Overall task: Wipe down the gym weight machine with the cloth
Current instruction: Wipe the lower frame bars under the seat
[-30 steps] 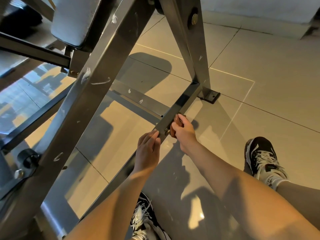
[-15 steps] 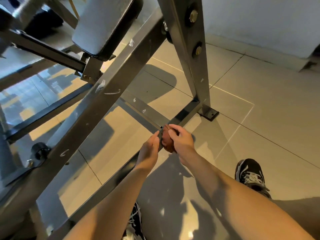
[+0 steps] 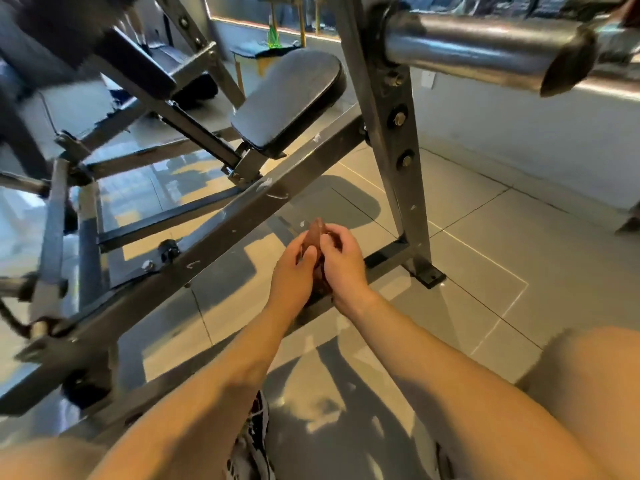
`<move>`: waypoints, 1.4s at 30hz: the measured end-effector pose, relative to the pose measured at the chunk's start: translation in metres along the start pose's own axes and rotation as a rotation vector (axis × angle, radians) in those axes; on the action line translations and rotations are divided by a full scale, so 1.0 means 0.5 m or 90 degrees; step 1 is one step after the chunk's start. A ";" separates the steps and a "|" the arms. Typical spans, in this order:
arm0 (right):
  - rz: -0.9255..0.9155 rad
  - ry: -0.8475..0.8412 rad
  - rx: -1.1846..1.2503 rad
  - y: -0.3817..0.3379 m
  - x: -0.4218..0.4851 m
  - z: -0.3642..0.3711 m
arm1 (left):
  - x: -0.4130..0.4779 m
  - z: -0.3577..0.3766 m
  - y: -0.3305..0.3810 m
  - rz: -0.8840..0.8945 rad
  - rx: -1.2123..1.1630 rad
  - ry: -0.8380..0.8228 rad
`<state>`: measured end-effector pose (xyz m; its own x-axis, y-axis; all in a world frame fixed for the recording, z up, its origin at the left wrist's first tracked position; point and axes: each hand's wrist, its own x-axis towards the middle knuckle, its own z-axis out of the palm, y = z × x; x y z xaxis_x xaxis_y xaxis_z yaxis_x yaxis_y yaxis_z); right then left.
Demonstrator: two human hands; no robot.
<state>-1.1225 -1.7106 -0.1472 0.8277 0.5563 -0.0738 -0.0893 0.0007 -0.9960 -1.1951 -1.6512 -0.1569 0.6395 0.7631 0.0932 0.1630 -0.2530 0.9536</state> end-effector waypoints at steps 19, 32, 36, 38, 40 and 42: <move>-0.292 0.024 -0.267 -0.200 0.145 -0.001 | 0.157 -0.101 0.161 0.218 0.307 0.016; -0.389 0.016 -0.748 -0.254 0.314 0.062 | 0.322 -0.110 0.133 0.239 0.341 0.000; -0.473 -0.021 -0.751 -0.242 0.295 0.091 | 0.321 -0.132 0.134 0.279 0.313 -0.022; -0.479 -0.053 -0.686 -0.229 0.275 0.093 | 0.319 -0.143 0.133 0.281 0.302 -0.003; -0.484 -0.074 -0.671 -0.220 0.263 0.087 | 0.321 -0.152 0.127 0.275 0.294 -0.003; -0.498 -0.080 -0.716 -0.226 0.274 0.077 | 0.321 -0.154 0.122 0.280 0.303 -0.010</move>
<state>-1.0203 -1.6024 -0.0429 0.3942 0.7927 0.4651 0.9145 -0.2879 -0.2843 -1.1402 -1.4983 -0.0618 0.7333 0.5197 0.4384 0.1963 -0.7792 0.5953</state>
